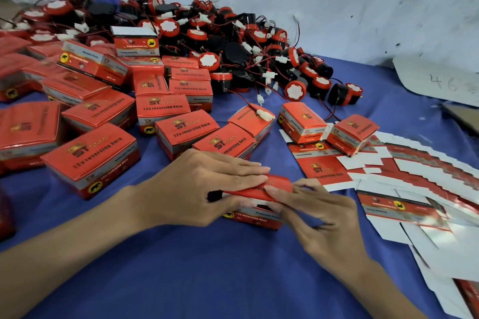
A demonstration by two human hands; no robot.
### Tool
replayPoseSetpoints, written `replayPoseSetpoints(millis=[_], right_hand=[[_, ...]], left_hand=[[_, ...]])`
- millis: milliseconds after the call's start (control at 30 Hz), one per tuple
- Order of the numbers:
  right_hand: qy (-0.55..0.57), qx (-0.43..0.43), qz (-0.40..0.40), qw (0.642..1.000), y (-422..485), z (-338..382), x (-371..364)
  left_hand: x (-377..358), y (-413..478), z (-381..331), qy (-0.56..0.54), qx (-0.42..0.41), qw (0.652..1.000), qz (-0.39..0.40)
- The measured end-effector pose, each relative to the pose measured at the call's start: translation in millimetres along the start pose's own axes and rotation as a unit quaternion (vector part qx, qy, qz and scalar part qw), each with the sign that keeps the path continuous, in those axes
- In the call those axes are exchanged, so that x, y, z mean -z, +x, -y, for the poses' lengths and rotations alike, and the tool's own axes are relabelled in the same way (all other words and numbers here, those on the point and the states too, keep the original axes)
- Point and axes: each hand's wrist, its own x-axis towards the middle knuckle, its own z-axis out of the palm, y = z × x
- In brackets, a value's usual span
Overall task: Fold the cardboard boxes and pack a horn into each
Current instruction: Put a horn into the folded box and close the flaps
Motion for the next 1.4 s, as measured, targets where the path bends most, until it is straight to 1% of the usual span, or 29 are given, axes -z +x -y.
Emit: replayPoseSetpoints(millis=[100, 167, 267, 367, 433, 500, 600, 667, 700, 733, 767, 800, 833, 867, 900, 933, 967, 1000, 1033, 1100, 1167, 1233, 1267, 1300, 1367, 1400], right_hand=[[-0.071, 0.074, 0.001, 0.995, -2, -2, 2], [-0.139, 0.113, -0.002, 0.984, -4, -2, 5], [-0.275, 0.177, 0.001, 0.945, -8, 3, 8], [-0.379, 0.187, -0.023, 0.906, -10, 9, 9], [-0.408, 0.172, -0.041, 0.896, -9, 11, 10], [-0.381, 0.175, -0.018, 0.908, -6, 10, 11], [-0.284, 0.171, 0.068, 0.941, -2, 6, 9], [-0.216, 0.153, 0.106, 0.959, -2, 4, 8], [-0.160, 0.127, 0.110, 0.973, -3, 1, 11], [-0.099, 0.079, 0.105, 0.986, -3, -3, 14], [-0.065, 0.025, 0.088, 0.994, 0, -7, 20], [-0.085, -0.028, 0.058, 0.994, 6, -12, 24], [-0.166, -0.081, 0.034, 0.982, 12, -20, 27], [-0.269, -0.152, 0.051, 0.950, 17, -28, 30], [-0.344, -0.245, 0.120, 0.899, 22, -35, 31], [-0.388, -0.328, 0.196, 0.839, 26, -40, 32], [-0.408, -0.374, 0.252, 0.794, 29, -44, 32], [-0.423, -0.379, 0.280, 0.774, 30, -47, 32], [-0.440, -0.359, 0.292, 0.769, 33, -47, 32], [-0.474, -0.287, 0.308, 0.774, 41, -41, 32], [-0.507, -0.188, 0.364, 0.759, 47, -32, 29], [-0.519, -0.116, 0.409, 0.742, 52, -19, 30], [-0.515, -0.106, 0.407, 0.747, 57, -14, 34], [-0.514, -0.112, 0.391, 0.756, 62, -10, 40], [-0.513, -0.140, 0.321, 0.783, 80, -5, 53], [-0.509, -0.141, 0.268, 0.806, 89, -5, 58]], left_hand=[[0, 0, 2, 0.010, -0.013, 1.000, 0.004], [-1, -1, 3, 0.026, -0.025, 0.999, 0.011], [-2, -5, 5, 0.045, -0.040, 0.998, 0.022], [-3, -5, 6, 0.045, -0.047, 0.998, 0.017], [-2, -6, 8, 0.052, -0.050, 0.997, 0.007], [-4, -6, 6, 0.074, -0.048, 0.996, 0.003], [-10, -1, -3, 0.115, -0.033, 0.993, 0.021], [-15, 0, -10, 0.129, -0.031, 0.990, 0.045], [-16, 1, -14, 0.135, -0.035, 0.989, 0.055], [-15, 1, -18, 0.142, -0.036, 0.987, 0.065], [-12, 3, -22, 0.155, -0.032, 0.985, 0.074], [-7, 4, -27, 0.169, -0.019, 0.982, 0.084], [-3, 6, -32, 0.187, -0.001, 0.978, 0.094], [0, 9, -38, 0.208, 0.015, 0.973, 0.104], [3, 10, -45, 0.225, 0.033, 0.967, 0.113], [6, 10, -49, 0.240, 0.047, 0.962, 0.119], [9, 9, -51, 0.253, 0.067, 0.957, 0.121], [13, 9, -51, 0.265, 0.088, 0.953, 0.121], [17, 9, -47, 0.276, 0.112, 0.947, 0.121], [27, 13, -37, 0.285, 0.169, 0.933, 0.139], [33, 13, -27, 0.302, 0.204, 0.918, 0.155], [38, 10, -14, 0.324, 0.216, 0.910, 0.145], [41, 9, -10, 0.309, 0.213, 0.918, 0.129], [44, 11, -8, 0.278, 0.222, 0.928, 0.111], [48, 23, -4, 0.166, 0.246, 0.952, 0.074], [47, 28, 1, 0.113, 0.258, 0.957, 0.063]])
